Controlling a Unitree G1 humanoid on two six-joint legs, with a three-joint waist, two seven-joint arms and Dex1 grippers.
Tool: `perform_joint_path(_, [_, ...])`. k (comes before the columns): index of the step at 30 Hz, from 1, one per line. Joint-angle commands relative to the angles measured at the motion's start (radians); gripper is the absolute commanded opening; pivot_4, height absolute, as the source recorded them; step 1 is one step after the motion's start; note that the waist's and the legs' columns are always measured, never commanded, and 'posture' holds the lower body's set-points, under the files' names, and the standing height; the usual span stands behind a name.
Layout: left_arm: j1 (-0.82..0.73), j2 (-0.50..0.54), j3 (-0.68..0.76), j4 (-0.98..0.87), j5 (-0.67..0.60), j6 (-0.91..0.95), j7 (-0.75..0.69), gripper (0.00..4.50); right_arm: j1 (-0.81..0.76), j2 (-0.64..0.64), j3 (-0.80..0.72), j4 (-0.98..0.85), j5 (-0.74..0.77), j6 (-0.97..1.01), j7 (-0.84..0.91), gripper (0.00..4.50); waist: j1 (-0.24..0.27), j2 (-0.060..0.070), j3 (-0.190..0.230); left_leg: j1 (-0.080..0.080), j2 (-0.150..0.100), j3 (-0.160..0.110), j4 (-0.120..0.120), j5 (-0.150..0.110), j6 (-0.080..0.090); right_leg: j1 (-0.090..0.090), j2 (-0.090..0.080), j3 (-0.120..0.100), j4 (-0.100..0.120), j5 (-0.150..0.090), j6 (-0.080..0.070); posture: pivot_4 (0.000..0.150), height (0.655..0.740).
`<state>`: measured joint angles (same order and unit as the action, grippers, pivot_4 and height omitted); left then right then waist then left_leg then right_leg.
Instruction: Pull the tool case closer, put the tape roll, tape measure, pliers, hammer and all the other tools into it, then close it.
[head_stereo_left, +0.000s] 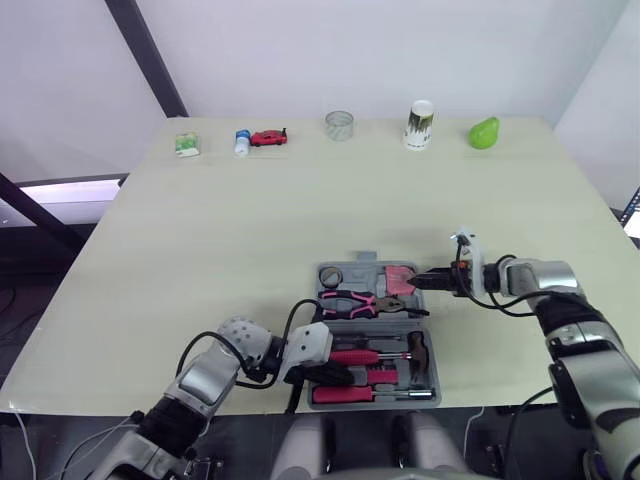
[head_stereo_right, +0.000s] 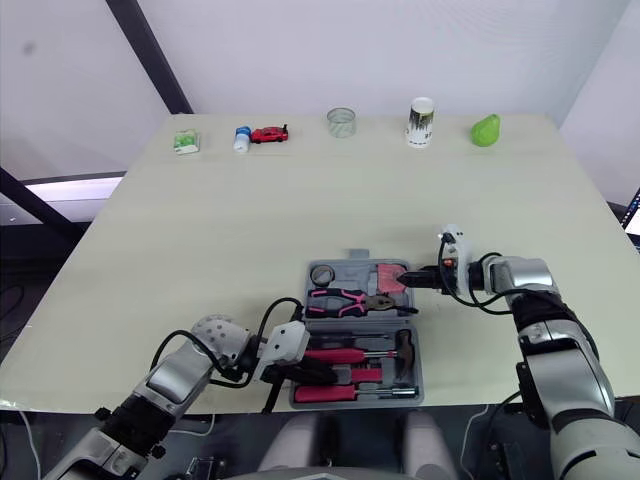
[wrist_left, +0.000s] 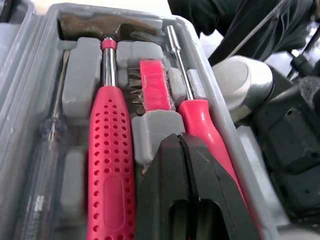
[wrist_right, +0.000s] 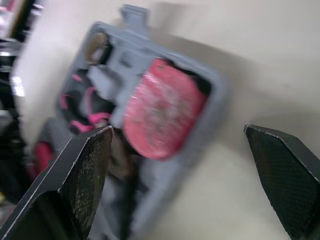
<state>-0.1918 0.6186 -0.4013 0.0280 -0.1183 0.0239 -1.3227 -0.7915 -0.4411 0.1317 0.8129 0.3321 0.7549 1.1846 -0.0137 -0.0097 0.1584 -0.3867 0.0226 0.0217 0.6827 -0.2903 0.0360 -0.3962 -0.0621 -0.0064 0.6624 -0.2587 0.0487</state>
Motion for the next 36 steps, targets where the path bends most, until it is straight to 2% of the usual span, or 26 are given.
perform_joint_path(1, [0.02, 0.013, -0.019, 0.046, 0.048, 0.004, 0.027, 0.0, -0.054, 0.045, -0.054, 0.086, 0.021, -0.003, 0.02, 4.4, -0.001, 0.0, 0.0, 0.0, 0.0, 0.0, 0.0, 0.0, 0.0, 0.0, 0.0, 0.0, 0.0, 0.0, 0.0, 0.15, 0.74])
perform_joint_path(7, [0.041, 0.026, -0.011, 0.039, 0.046, 0.006, 0.038, 0.0, -0.075, 0.082, -0.113, 0.154, 0.034, -0.012, 0.099, 4.4, -0.003, 0.001, 0.0, 0.0, 0.0, 0.0, 0.0, 0.0, 0.0, 0.0, 0.0, 0.0, 0.0, 0.0, 0.0, 0.15, 0.74])
perform_joint_path(13, [0.077, 0.037, 0.01, 0.016, 0.032, 0.013, 0.059, 0.0, -0.084, 0.082, -0.177, 0.143, 0.066, -0.054, 0.187, 4.4, -0.006, 0.002, -0.001, 0.001, 0.0, 0.0, -0.001, 0.0, 0.0, 0.0, 0.0, 0.001, 0.0, 0.0, 0.0, 0.15, 0.74])
perform_joint_path(17, [0.115, 0.027, 0.081, -0.052, -0.08, 0.098, 0.076, 0.0, -0.077, 0.052, -0.171, 0.081, 0.073, -0.036, 0.276, 4.4, -0.007, 0.004, 0.0, 0.001, 0.001, 0.0, -0.001, 0.0, 0.0, 0.0, 0.0, 0.001, 0.0, 0.0, 0.0, 0.15, 0.74])
perform_joint_path(19, [0.143, 0.036, 0.122, -0.094, -0.126, 0.138, 0.091, 0.0, -0.05, 0.033, -0.149, -0.006, 0.09, 0.015, 0.33, 4.4, -0.006, 0.004, 0.0, 0.001, 0.001, 0.0, -0.001, 0.0, 0.0, -0.001, -0.001, 0.001, 0.0, 0.0, 0.0, 0.15, 0.74])
perform_joint_path(23, [0.212, 0.084, 0.178, -0.143, -0.14, 0.148, 0.115, 0.0, 0.061, -0.022, -0.059, -0.247, 0.1, 0.073, 0.409, 4.4, -0.003, 0.005, 0.0, -0.001, 0.001, -0.001, -0.002, 0.0, 0.0, -0.002, -0.002, -0.001, 0.0, 0.0, 0.0, 0.15, 0.74])
perform_joint_path(24, [0.23, 0.09, 0.196, -0.155, -0.157, 0.148, 0.117, 0.0, 0.084, -0.032, -0.055, -0.295, 0.113, 0.09, 0.412, 4.4, -0.002, 0.005, 0.0, -0.002, 0.001, -0.002, -0.003, 0.0, 0.0, -0.002, -0.007, -0.001, -0.001, 0.0, 0.0, 0.15, 0.74])
perform_joint_path(31, [0.416, 0.178, 0.44, -0.287, -0.347, 0.207, 0.098, 0.0, 0.24, -0.122, -0.108, -0.645, 0.26, 0.217, 0.367, 4.4, -0.003, 0.004, 0.0, -0.002, 0.001, -0.003, -0.008, 0.0, 0.0, -0.003, -0.011, -0.001, -0.003, -0.001, -0.002, 0.15, 0.74])
perform_joint_path(36, [0.515, 0.273, 0.646, -0.202, -0.41, 0.219, 0.039, 0.0, 0.44, -0.228, -0.158, -0.951, 0.385, 0.292, 0.326, 4.4, 0.005, 0.006, 0.001, -0.008, 0.0, -0.006, -0.008, 0.0, -0.001, -0.007, -0.014, -0.003, -0.004, -0.001, -0.002, 0.15, 0.74])
